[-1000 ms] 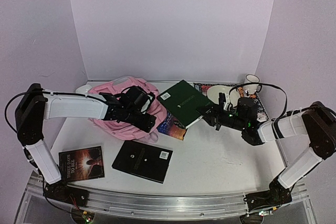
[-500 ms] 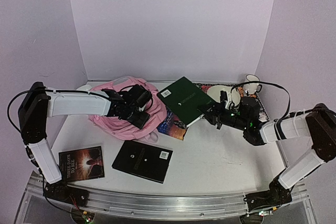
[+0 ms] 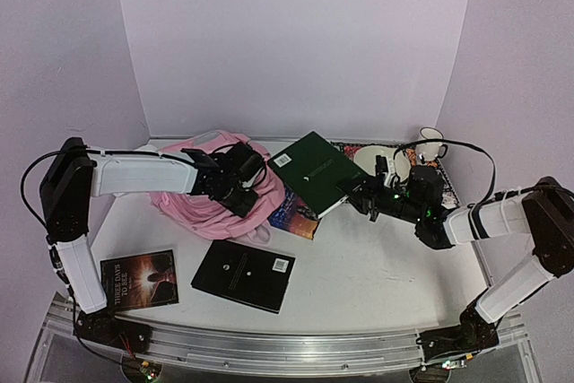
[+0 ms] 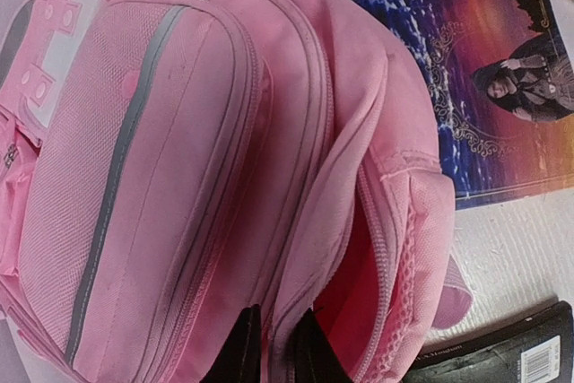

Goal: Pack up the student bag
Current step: Pick up the largest pocket of the bag from the student bag.

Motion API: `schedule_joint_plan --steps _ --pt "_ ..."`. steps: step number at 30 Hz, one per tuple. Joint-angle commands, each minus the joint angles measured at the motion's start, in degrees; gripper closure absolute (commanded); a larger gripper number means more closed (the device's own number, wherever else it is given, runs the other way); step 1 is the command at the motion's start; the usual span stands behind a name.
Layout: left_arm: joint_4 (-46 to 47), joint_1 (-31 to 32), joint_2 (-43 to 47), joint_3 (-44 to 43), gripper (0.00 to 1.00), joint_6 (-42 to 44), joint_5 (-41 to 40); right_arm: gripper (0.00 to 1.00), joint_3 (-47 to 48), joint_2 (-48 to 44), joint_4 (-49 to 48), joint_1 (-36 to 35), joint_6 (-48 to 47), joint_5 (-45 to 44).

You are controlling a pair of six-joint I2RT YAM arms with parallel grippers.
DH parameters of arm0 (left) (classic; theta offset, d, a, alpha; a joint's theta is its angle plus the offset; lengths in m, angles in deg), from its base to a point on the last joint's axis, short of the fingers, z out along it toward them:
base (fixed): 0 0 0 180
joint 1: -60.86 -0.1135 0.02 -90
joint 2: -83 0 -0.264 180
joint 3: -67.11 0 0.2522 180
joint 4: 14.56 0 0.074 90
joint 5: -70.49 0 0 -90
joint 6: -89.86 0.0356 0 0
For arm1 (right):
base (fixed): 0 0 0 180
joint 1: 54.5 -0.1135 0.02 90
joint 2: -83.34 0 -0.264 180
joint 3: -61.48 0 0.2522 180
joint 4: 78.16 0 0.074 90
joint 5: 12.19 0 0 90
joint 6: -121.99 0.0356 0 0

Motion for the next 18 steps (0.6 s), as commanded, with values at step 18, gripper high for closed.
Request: schedule_joint_plan --steps 18 --pt "-5.6 -0.7 7.3 -22.0 1.00 2.4 -0.6 1.00 3.6 1.7 -11.9 -8.4 -1.5 -0.5"
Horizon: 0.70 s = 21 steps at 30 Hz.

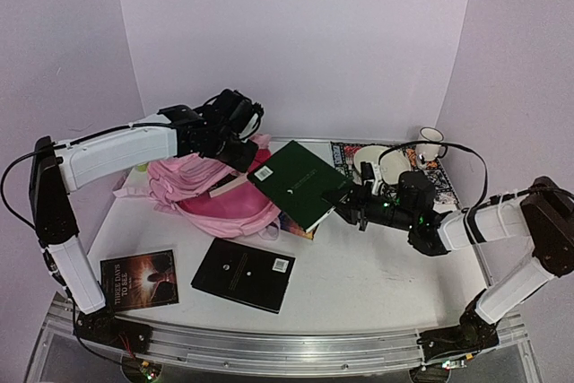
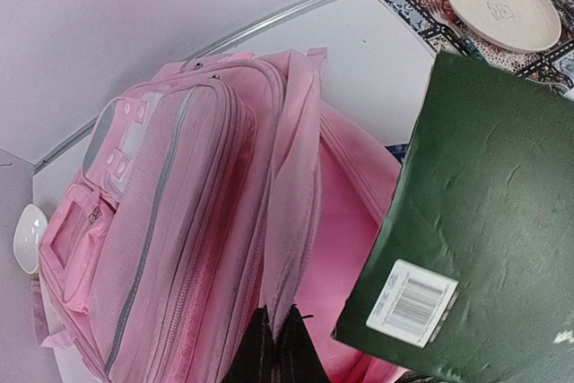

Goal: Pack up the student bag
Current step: Pick up the largest pocket of the bag from the student bag, then place the book in the largest pocket of the bag.

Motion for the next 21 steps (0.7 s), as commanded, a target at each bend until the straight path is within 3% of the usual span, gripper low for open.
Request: schedule_joint_plan --steps 1,21 --pt "2.3 0.5 3.5 -6.4 1.00 0.4 2.6 1.00 4.1 2.1 -11.8 -2.4 -1.3 -0.5" --pt "2.7 1.7 8.3 -8.6 1.00 -2.6 21.5 1.00 31.3 27.9 -9.8 -7.1 2.6 -5.2"
